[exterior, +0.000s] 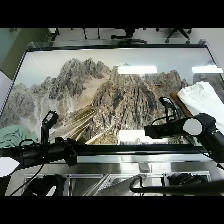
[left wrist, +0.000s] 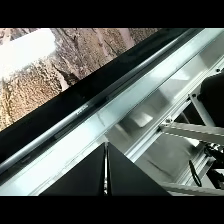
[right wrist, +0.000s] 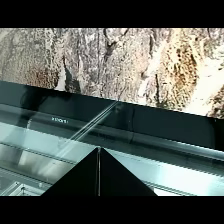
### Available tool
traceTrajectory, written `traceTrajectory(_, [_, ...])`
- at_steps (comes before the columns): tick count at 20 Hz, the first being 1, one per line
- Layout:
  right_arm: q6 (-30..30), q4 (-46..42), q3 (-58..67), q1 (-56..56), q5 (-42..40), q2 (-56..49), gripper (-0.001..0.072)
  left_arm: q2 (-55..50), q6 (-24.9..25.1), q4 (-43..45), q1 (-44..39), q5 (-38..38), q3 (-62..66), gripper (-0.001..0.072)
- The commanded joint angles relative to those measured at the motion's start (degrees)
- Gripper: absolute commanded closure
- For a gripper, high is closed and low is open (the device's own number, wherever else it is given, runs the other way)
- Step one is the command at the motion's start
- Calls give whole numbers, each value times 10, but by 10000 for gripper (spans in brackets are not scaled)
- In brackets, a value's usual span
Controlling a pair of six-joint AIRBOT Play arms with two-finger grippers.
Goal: Fold the shirts.
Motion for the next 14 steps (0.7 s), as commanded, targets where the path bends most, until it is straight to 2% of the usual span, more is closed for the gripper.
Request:
traceTrajectory(1, [0,0,0,1,0,0,686,1,0,1,0,1,0,692])
traceTrajectory(7, [0,0,0,1,0,0,687,1,-1,29,0,1,1,691])
traceTrajectory(9, [0,0,0,1,0,0,687,1,-41,130,0,0,15,691])
traceTrajectory(12, [0,0,0,1,0,0,687,-14,-127,385,0,-41,73,685])
traceTrajectory(13, [0,0,0,1,0,0,687,-31,-143,469,0,-72,97,569])
traceTrajectory(14, [0,0,0,1,0,0,686,-52,-156,540,0,-101,116,145])
